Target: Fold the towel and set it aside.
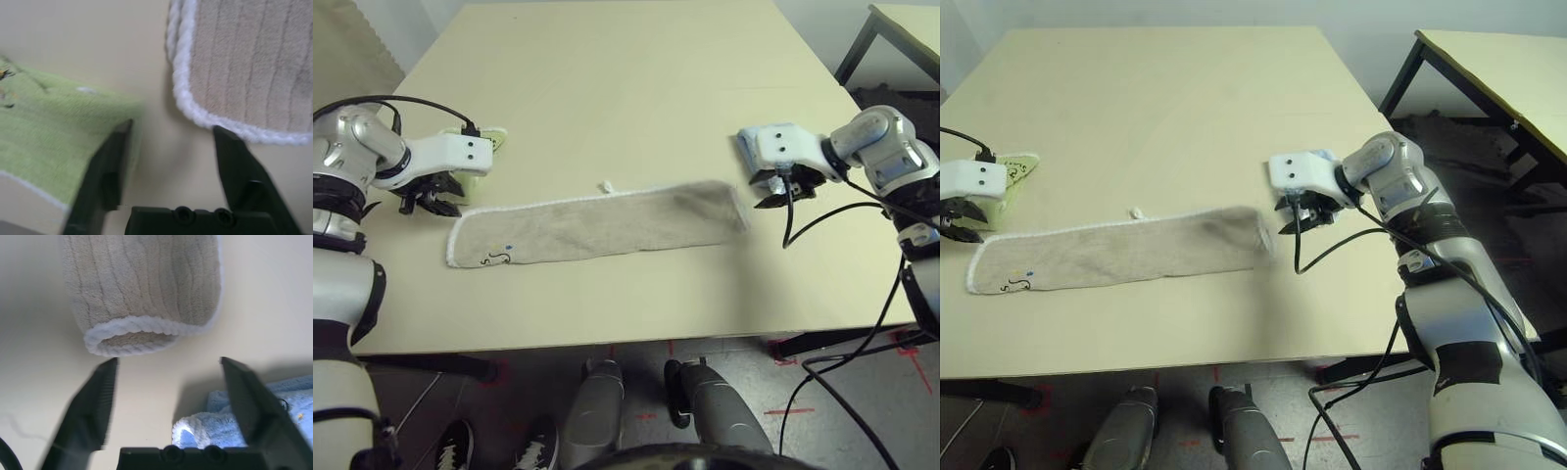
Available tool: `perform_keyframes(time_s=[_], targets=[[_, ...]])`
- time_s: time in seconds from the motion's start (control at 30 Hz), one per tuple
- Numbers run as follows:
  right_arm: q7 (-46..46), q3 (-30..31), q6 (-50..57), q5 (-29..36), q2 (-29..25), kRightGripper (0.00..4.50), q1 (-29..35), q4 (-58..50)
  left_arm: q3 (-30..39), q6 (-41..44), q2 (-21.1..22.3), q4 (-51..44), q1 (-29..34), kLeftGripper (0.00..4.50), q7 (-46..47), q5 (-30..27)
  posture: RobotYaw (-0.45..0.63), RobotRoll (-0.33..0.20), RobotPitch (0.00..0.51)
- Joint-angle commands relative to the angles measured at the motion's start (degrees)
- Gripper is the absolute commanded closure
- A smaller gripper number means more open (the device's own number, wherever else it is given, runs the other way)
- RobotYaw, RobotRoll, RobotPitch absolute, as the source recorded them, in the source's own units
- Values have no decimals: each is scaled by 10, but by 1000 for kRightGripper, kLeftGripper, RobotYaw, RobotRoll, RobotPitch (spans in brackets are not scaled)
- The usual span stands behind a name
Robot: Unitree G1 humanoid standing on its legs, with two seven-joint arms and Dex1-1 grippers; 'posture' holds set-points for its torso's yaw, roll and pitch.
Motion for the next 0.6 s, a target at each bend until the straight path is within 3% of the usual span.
perform_keyframes(time_s=[0.03, 0.13, 0.23, 0.43, 0.6], targets=[[10, -19, 21, 0, -6, 0, 9, -8, 17, -4, 12, 11, 2, 39, 10, 5, 121, 0, 167], [12, -34, 58, 11, -6, 0, 18, -23, 30, -5, 19, 10, 7, 39, 20, -1, 119, 0, 170], [21, -71, 179, 48, 7, 0, 23, -44, 54, -8, 25, 1, 21, 39, 21, -21, 119, 0, 172], [60, -100, 653, 126, 19, 0, -13, -24, 171, 7, 31, -69, 111, 39, -34, -160, 129, 0, 176], [6, -107, 824, 145, 33, 0, -51, 69, 270, 55, 49, -145, 244, 39, -56, -267, 140, 0, 173]])
